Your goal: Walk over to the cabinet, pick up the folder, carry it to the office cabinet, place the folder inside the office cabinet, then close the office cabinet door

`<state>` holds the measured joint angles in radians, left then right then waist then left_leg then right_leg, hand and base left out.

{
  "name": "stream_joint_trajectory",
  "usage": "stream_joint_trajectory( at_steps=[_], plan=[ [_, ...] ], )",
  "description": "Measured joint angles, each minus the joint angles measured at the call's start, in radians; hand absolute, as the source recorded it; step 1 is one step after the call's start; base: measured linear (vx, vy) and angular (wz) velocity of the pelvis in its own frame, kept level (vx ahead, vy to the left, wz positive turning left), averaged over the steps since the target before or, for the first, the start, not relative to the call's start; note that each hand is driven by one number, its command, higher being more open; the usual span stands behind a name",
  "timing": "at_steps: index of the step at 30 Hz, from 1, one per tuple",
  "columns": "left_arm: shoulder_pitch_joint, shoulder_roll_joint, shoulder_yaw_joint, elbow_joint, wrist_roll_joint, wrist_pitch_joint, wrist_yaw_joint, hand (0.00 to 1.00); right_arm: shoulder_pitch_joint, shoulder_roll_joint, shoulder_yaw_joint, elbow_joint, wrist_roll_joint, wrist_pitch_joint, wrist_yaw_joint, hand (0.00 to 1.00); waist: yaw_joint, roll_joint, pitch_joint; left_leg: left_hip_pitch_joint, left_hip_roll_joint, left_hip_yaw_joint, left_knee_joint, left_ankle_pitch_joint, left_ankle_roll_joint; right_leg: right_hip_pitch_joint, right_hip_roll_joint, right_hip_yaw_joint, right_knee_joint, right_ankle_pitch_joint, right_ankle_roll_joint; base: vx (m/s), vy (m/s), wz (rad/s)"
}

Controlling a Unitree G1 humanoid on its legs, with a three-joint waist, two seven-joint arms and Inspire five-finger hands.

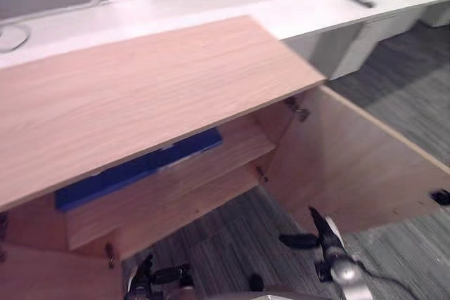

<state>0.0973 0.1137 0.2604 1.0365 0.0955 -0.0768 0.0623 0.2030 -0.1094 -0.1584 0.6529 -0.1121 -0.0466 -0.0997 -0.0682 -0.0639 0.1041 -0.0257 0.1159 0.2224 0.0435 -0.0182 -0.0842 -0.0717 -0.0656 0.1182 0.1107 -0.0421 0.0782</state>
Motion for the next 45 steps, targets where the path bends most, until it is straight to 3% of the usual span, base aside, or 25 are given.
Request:
stream_joint_trajectory(
  at_steps=[3,4,5,6,7,10,14,17,21,25,34,40,45],
  plan=[
    [-0.004,-0.039,0.018,-0.002,-0.012,0.001,0.023,1.0,0.076,0.052,-0.068,-0.004,0.09,0.005,-0.074,1.0,0.003,0.006,0.001,0.046,0.006,0.086,-0.031,0.019,-0.001,-0.023,0.019,0.066,0.011,0.025,0.004,-0.1,0.02,-0.78],
    [-0.004,-0.053,0.038,-0.002,-0.014,0.002,0.026,1.0,0.087,0.076,-0.091,-0.017,0.118,0.012,-0.098,1.0,0.003,0.01,0.003,0.057,0.022,0.129,-0.016,0.016,0.004,-0.033,0.015,0.047,0.014,0.028,0.004,-0.19,0.009,-0.91],
    [-0.004,-0.061,0.048,-0.003,-0.017,0.003,0.027,1.0,0.091,0.088,-0.103,-0.03,0.119,0.018,-0.104,1.0,0.003,0.011,0.004,0.06,0.025,0.15,-0.002,0.012,0.014,-0.036,-0.008,-0.009,0.019,0.016,-0.01,-0.21,0.02,-0.94],
    [-0.004,-0.082,0.072,-0.009,-0.021,0.004,0.029,1.0,0.098,0.107,-0.117,-0.064,0.119,0.023,-0.113,1.0,0.009,0.025,0.013,0.072,0.041,0.191,0.022,-0.003,0.032,-0.039,-0.058,-0.162,0.051,-0.002,-0.035,-0.22,0.027,-0.97],
    [-0.002,-0.097,0.083,-0.011,-0.023,0.007,0.036,1.0,0.098,0.117,-0.116,-0.083,0.119,0.024,-0.119,1.0,0.013,0.041,0.019,0.089,0.06,0.228,0.04,-0.017,0.025,-0.044,-0.106,-0.276,0.096,-0.018,-0.061,-0.16,0.023,-0.99],
    [0.005,-0.095,0.111,-0.01,-0.021,0.018,0.04,1.0,0.11,0.127,-0.125,-0.113,0.121,0.025,-0.123,1.0,0.014,0.038,0.003,0.113,0.085,0.256,0.067,-0.04,-0.007,-0.045,-0.122,-0.344,0.123,-0.018,-0.048,-0.07,-0.085,-0.53],
    [0.019,-0.129,0.14,-0.011,-0.025,0.024,0.039,1.0,0.124,0.139,-0.228,-0.162,0.157,0.025,-0.154,1.0,0.016,0.06,-0.029,0.13,0.103,0.229,0.002,-0.016,-0.046,-0.029,-0.077,-0.366,0.092,-0.007,-0.004,0.03,-0.099,0.02],
    [0.034,-0.141,0.168,-0.01,-0.027,0.025,0.041,1.0,0.118,0.136,-0.297,-0.162,0.159,0.025,-0.173,1.0,0.038,0.069,-0.077,0.137,0.118,0.22,-0.049,-0.009,-0.054,-0.022,-0.033,-0.357,0.041,0.015,-0.008,0.09,-0.074,-0.06],
    [0.04,-0.14,0.167,0.0,-0.024,0.025,0.037,1.0,0.081,0.094,-0.314,-0.158,0.157,0.026,-0.17,1.0,0.039,0.084,-0.09,0.162,0.125,0.17,-0.06,0.023,-0.047,0.012,0.001,-0.339,0.01,0.041,-0.03,0.13,-0.042,-0.11],
    [0.037,-0.113,0.086,0.008,-0.023,0.025,0.027,1.0,-0.001,0.026,-0.329,-0.119,0.154,0.026,-0.158,1.0,0.04,0.098,-0.095,0.152,0.112,0.139,-0.074,0.025,-0.041,0.012,0.001,-0.343,0.004,0.045,-0.035,0.12,0.028,0.12],
    [0.071,-0.029,-0.028,0.012,-0.008,0.024,0.017,1.0,-0.259,-0.183,-0.323,0.091,0.154,0.023,-0.138,1.0,0.062,0.095,-0.09,0.143,0.086,0.077,-0.074,0.018,-0.021,0.024,-0.022,-0.339,0.003,0.044,-0.035,0.0,0.045,0.13],
    [0.104,-0.03,-0.062,0.047,-0.023,0.02,0.016,1.0,-0.408,-0.326,-0.257,0.266,0.189,0.019,-0.111,1.0,0.067,0.128,-0.072,0.137,0.069,-0.002,-0.073,0.018,-0.021,0.038,-0.033,-0.355,0.003,0.042,-0.027,-0.08,0.025,0.14],
    [0.099,-0.032,-0.081,0.047,-0.029,0.02,0.017,1.0,-0.5,-0.363,-0.255,0.404,0.282,0.018,-0.098,1.0,0.066,0.143,-0.063,0.127,0.064,-0.045,-0.073,0.021,-0.019,0.038,-0.033,-0.366,0.004,0.042,-0.026,-0.02,0.014,0.07]
  ],
)
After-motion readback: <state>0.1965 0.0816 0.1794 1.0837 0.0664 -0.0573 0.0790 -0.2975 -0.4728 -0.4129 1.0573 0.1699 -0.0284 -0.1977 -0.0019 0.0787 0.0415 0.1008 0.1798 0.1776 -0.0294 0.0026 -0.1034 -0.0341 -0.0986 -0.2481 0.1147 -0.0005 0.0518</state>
